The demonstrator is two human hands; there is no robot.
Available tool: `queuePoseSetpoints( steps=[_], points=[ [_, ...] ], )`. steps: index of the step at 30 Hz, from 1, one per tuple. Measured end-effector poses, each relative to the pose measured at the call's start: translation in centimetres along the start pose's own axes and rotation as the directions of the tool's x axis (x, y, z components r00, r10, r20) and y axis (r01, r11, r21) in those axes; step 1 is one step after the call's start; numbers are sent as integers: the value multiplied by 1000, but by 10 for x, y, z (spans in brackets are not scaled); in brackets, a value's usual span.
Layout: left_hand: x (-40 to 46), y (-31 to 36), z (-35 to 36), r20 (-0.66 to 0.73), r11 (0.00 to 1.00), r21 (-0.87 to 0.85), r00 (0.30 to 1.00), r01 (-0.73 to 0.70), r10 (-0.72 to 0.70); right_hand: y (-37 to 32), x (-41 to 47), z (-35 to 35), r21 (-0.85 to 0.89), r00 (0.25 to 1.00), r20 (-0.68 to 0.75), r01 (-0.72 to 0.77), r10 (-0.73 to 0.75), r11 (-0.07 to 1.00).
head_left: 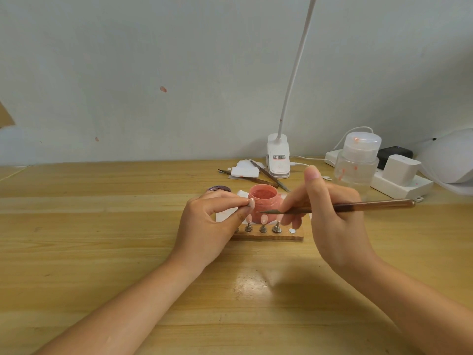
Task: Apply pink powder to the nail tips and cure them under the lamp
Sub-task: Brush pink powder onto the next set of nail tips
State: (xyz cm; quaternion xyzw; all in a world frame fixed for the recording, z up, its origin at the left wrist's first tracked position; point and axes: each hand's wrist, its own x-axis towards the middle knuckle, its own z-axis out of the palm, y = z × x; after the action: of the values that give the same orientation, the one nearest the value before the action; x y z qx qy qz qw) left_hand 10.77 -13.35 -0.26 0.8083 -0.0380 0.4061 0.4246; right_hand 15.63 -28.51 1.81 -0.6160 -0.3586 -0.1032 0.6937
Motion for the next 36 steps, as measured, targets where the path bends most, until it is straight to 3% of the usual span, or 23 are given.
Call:
queuePoseSetpoints(
  steps=[11, 23, 28, 32, 36],
  points=[
    [0, -1, -1, -13, 1000, 11, 1000, 10, -10, -1, 0, 2, 23, 999, -28, 33, -33, 999],
    [0, 0, -2, -18, 999, -21, 999, 38, -38, 1, -3, 3, 41, 999, 5, -41, 41, 998],
    [0, -1, -2, -21, 999, -20, 999, 45, -46, 0, -3, 5, 32, 999, -29, 16, -15, 999],
    [0, 0, -2, -12, 999, -16, 999, 41, -41, 1, -4, 5, 23, 999, 6, -50, 49, 998],
    [0, 0, -2, -11, 999, -8, 999, 38, -38, 0, -2, 5, 29, 999, -36, 26, -25, 999]
  ],
)
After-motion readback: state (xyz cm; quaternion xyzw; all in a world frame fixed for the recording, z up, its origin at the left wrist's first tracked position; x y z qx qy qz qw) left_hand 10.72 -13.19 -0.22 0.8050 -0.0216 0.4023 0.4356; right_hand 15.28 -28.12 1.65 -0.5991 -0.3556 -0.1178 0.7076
